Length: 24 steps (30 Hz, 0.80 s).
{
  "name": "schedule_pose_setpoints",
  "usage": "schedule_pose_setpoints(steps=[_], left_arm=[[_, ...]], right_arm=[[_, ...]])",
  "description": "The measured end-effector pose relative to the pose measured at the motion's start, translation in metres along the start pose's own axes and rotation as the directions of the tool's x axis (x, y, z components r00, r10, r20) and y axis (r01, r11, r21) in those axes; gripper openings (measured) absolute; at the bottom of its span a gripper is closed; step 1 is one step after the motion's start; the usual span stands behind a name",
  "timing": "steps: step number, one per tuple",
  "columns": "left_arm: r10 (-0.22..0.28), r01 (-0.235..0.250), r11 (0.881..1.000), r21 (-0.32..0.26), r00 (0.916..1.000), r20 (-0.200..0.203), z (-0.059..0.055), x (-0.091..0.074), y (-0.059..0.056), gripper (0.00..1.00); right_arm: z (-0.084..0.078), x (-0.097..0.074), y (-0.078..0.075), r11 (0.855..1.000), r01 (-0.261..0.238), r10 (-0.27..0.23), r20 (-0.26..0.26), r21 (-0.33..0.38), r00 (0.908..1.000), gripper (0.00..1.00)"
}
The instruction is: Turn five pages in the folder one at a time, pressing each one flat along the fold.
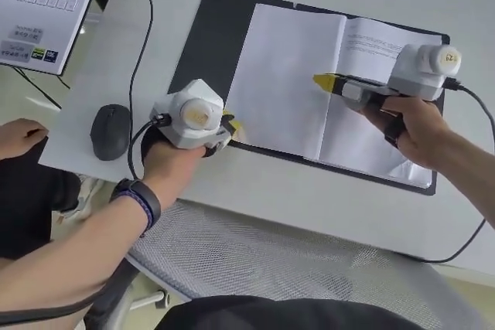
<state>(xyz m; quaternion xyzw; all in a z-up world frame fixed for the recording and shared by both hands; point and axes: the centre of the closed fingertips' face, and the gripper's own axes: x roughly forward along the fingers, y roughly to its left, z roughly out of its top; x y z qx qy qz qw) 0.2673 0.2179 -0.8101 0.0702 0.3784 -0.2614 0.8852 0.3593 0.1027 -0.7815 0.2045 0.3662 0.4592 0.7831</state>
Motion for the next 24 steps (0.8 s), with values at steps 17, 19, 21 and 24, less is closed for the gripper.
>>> schedule_pose_setpoints(steps=[17,19,21,24], left_arm=[[-0.005,0.005,1.000,-0.018,1.0000,0.002,0.000,-0.003,-0.004,0.09],[-0.003,0.003,1.000,-0.029,1.0000,0.003,0.001,-0.003,-0.004,0.09],[-0.003,0.003,0.999,-0.037,1.0000,0.004,0.001,-0.003,-0.004,0.09],[-0.004,0.004,0.999,-0.037,1.0000,0.001,0.001,-0.003,-0.004,0.09]], right_arm=[[0.002,0.000,-0.013,0.999,-0.024,0.023,0.033,0.042,0.9992,0.00],[0.004,0.001,-0.016,0.998,-0.028,0.025,0.047,0.058,0.9986,0.00],[0.009,0.002,-0.020,0.997,-0.026,0.021,0.067,0.076,0.9975,0.00],[0.020,0.002,-0.033,0.995,-0.019,0.010,0.090,0.098,0.9959,0.00]])
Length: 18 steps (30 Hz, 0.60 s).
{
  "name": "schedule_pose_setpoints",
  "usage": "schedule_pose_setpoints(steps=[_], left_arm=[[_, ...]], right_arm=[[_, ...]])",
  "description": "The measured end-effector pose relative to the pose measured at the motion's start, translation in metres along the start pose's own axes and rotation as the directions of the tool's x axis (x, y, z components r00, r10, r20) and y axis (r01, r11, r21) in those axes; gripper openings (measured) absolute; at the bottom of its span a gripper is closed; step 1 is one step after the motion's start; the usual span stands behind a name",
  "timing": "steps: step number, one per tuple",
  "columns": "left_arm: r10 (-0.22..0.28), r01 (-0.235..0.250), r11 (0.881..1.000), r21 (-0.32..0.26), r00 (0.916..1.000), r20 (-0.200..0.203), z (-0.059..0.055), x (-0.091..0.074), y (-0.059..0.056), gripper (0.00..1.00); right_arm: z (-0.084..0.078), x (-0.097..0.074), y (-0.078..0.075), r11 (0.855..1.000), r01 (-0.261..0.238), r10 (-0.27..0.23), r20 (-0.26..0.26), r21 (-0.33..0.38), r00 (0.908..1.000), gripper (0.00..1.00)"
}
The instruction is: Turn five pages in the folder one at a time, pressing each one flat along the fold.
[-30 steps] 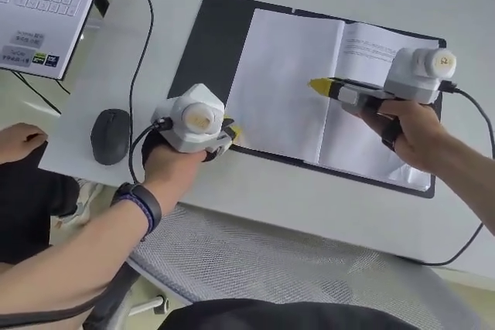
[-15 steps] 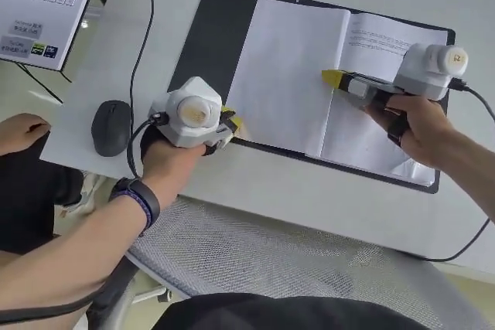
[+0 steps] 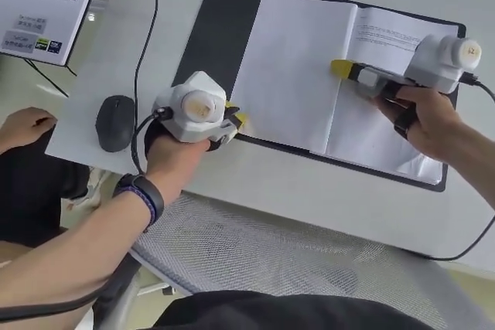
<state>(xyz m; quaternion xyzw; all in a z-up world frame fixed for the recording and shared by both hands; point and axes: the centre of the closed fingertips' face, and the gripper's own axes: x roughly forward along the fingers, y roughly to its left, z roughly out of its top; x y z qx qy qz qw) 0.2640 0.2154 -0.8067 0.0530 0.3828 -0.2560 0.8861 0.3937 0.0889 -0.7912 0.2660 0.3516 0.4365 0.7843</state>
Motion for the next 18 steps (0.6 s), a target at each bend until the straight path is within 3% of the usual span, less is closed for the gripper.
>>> schedule_pose_setpoints(steps=[8,18], left_arm=[[-0.002,0.002,1.000,-0.006,1.0000,-0.003,0.000,0.001,0.001,0.08],[0.002,-0.002,1.000,-0.025,1.0000,-0.006,0.001,0.002,0.005,0.06]], right_arm=[[0.023,0.013,-0.017,1.000,0.016,-0.016,0.034,0.025,0.9993,0.00],[0.055,0.026,-0.043,0.994,0.028,-0.041,0.120,0.108,0.9919,0.00]])
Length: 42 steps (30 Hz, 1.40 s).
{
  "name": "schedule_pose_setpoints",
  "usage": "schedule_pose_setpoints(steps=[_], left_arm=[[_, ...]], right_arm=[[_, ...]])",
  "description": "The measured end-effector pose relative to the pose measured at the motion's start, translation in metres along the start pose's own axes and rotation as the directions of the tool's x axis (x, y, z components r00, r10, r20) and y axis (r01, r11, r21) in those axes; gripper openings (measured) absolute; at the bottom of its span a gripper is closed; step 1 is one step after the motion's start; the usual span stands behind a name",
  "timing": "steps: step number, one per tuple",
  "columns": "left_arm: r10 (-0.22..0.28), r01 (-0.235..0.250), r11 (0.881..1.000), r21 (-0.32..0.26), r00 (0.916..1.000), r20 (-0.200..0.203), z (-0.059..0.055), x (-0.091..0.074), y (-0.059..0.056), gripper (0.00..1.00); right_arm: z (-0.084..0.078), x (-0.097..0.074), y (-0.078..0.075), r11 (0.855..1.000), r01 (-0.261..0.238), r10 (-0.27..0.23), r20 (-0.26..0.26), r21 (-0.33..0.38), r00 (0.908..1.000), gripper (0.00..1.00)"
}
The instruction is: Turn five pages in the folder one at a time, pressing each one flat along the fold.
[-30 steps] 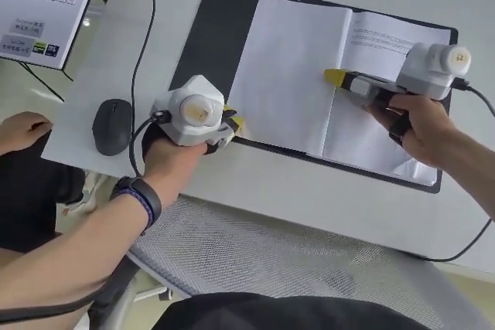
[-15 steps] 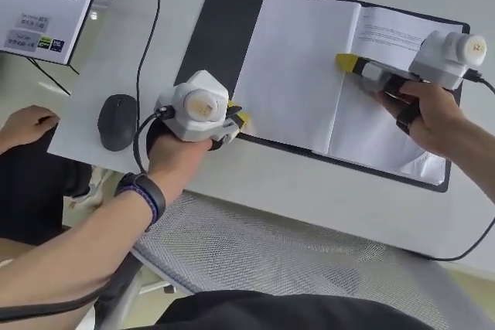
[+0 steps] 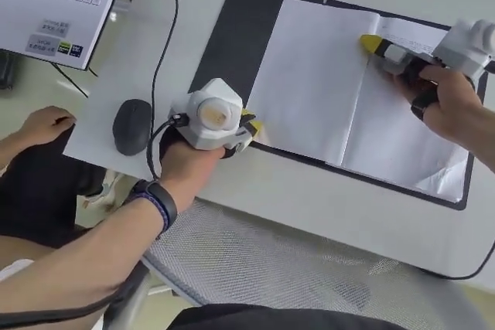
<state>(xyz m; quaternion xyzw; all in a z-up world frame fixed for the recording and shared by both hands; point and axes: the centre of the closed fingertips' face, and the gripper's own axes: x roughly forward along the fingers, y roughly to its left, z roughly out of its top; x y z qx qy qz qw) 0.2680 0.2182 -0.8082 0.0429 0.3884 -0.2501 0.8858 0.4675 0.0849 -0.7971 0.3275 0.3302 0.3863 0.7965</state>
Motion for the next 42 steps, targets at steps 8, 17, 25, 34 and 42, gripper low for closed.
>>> schedule_pose_setpoints(steps=[8,17,25,34,42], left_arm=[[-0.005,0.005,1.000,0.010,1.0000,-0.003,0.001,0.000,-0.003,0.06],[-0.006,0.006,1.000,0.026,1.0000,-0.006,-0.002,0.007,0.001,0.06],[-0.008,0.008,1.000,0.027,0.9999,-0.007,-0.005,0.012,0.004,0.07],[-0.007,0.007,1.000,0.023,1.0000,-0.005,-0.005,0.010,0.002,0.07],[-0.011,0.011,0.999,0.040,0.9999,-0.004,-0.005,0.009,0.001,0.07]], right_arm=[[0.025,0.016,-0.015,0.997,0.033,-0.036,0.056,0.063,0.9978,0.00],[0.038,0.022,-0.026,0.993,0.043,-0.055,0.102,0.113,0.9933,0.00],[0.036,0.023,-0.026,0.995,0.038,-0.048,0.102,0.095,0.9936,0.00],[0.014,0.015,-0.015,0.997,-0.006,0.004,0.032,0.071,0.9995,0.00],[-0.022,-0.003,0.019,0.999,-0.043,0.043,-0.051,0.003,0.9978,0.00]])
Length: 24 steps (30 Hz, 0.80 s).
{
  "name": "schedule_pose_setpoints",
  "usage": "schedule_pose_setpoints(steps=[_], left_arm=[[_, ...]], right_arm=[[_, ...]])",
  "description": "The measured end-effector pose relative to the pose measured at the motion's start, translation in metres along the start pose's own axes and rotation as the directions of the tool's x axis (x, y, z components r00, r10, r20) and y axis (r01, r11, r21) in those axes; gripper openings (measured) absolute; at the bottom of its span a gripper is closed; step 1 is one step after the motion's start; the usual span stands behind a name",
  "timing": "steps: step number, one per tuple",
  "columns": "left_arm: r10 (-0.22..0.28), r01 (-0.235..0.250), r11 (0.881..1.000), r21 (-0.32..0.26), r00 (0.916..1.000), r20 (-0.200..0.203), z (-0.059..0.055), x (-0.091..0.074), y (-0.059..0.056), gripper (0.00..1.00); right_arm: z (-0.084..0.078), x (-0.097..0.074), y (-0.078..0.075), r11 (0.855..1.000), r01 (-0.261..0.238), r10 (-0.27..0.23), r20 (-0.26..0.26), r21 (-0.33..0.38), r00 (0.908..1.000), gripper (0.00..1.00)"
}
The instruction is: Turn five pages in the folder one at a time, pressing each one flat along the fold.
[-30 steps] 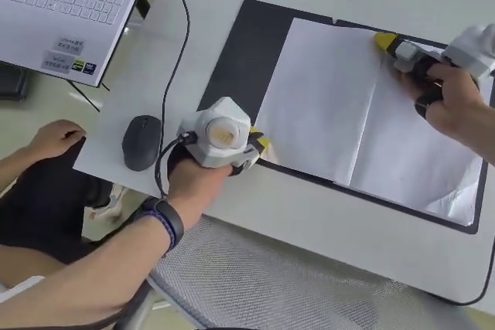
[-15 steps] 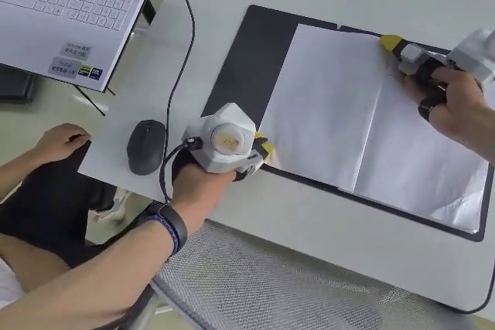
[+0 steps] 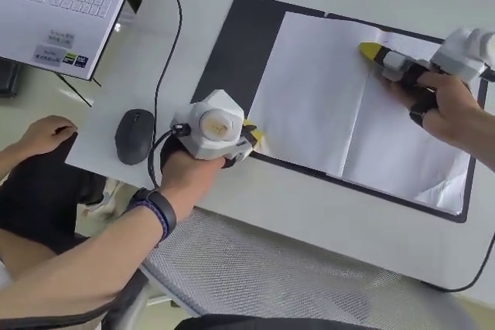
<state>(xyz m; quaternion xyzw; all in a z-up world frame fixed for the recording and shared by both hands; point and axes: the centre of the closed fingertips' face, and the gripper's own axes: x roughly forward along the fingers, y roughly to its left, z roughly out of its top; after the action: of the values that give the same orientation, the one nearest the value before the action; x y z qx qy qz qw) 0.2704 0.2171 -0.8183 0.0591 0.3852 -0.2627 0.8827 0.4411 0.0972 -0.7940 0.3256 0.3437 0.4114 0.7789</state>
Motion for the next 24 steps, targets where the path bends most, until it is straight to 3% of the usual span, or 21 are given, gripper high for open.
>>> schedule_pose_setpoints(steps=[2,4,8,16,24], left_arm=[[-0.002,0.002,1.000,-0.001,1.0000,0.002,0.001,-0.002,-0.001,0.06],[-0.005,0.005,1.000,0.003,1.0000,0.001,0.003,-0.005,-0.003,0.06],[-0.008,0.008,1.000,0.009,1.0000,0.000,0.005,-0.007,-0.006,0.06],[-0.011,0.011,1.000,0.017,0.9999,-0.002,0.007,-0.010,-0.009,0.07],[-0.012,0.012,1.000,0.021,0.9999,-0.003,0.008,-0.011,-0.009,0.07]], right_arm=[[-0.002,-0.001,0.002,1.000,-0.015,0.015,-0.022,-0.010,0.9996,0.00],[-0.018,-0.010,0.015,0.999,-0.029,0.029,-0.035,-0.016,0.9990,0.00],[-0.023,-0.014,0.013,0.999,-0.045,0.045,-0.050,-0.009,0.9978,0.00],[-0.050,-0.031,0.032,0.997,-0.074,0.073,-0.069,-0.010,0.9949,0.00],[-0.098,-0.049,0.061,0.989,-0.140,0.132,-0.182,-0.035,0.9744,0.00]])
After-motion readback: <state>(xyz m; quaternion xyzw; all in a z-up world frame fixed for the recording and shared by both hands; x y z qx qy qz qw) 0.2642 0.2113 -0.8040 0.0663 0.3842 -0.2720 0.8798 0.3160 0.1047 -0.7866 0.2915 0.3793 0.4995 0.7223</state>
